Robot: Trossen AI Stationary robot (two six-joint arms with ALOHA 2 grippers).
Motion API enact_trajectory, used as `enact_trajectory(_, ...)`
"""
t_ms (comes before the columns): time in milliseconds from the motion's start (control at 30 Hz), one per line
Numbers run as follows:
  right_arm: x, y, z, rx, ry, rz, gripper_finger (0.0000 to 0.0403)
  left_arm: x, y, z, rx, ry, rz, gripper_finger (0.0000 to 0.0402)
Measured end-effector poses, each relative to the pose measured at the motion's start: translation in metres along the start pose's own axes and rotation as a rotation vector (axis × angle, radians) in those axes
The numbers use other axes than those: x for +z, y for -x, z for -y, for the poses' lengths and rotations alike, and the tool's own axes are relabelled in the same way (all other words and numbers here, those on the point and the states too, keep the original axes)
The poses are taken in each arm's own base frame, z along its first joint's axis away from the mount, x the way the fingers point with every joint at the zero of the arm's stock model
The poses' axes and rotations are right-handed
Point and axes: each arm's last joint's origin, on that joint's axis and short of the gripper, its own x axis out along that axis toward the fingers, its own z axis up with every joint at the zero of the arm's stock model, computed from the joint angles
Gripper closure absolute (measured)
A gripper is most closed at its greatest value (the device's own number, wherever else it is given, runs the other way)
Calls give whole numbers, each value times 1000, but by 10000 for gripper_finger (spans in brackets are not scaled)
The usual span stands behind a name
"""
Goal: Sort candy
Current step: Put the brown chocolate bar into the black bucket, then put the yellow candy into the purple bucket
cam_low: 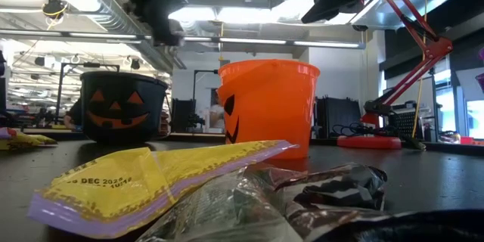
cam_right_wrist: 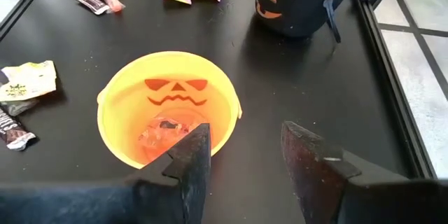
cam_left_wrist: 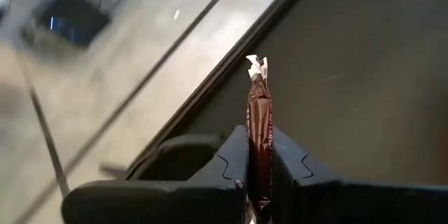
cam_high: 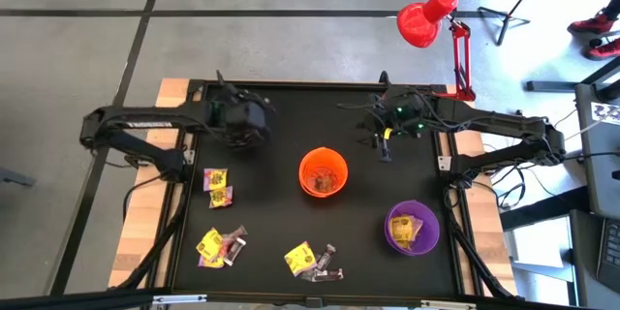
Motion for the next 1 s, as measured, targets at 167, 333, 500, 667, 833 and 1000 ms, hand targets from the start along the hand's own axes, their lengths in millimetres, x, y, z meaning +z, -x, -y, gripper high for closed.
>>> enact_trajectory(167, -1, 0, 0, 4, -3, -11, 228, -6, -7, -27, 17, 131, -111, 389)
enact_trajectory(333, -2, 0, -1, 8, -6, -24, 228, -10, -15, -39, 3, 226, -203, 365)
enact_trajectory(500, -3, -1, -1, 9, -7, -27, 228, -14, -17, -46, 52, 248, -239, 301)
enact_trajectory(667, -4, -1, -1, 12, -10, -39, 228, -16, -3, -53, 26, 269, -205, 260)
enact_trajectory(833, -4, -1, -1, 11, -9, -38, 228, -14, 26, -52, -231, 333, -106, 258)
enact_trajectory(1000, -4, -1, -1, 10, -31, -33, 228, -18, 50, -29, -423, 215, -76, 267)
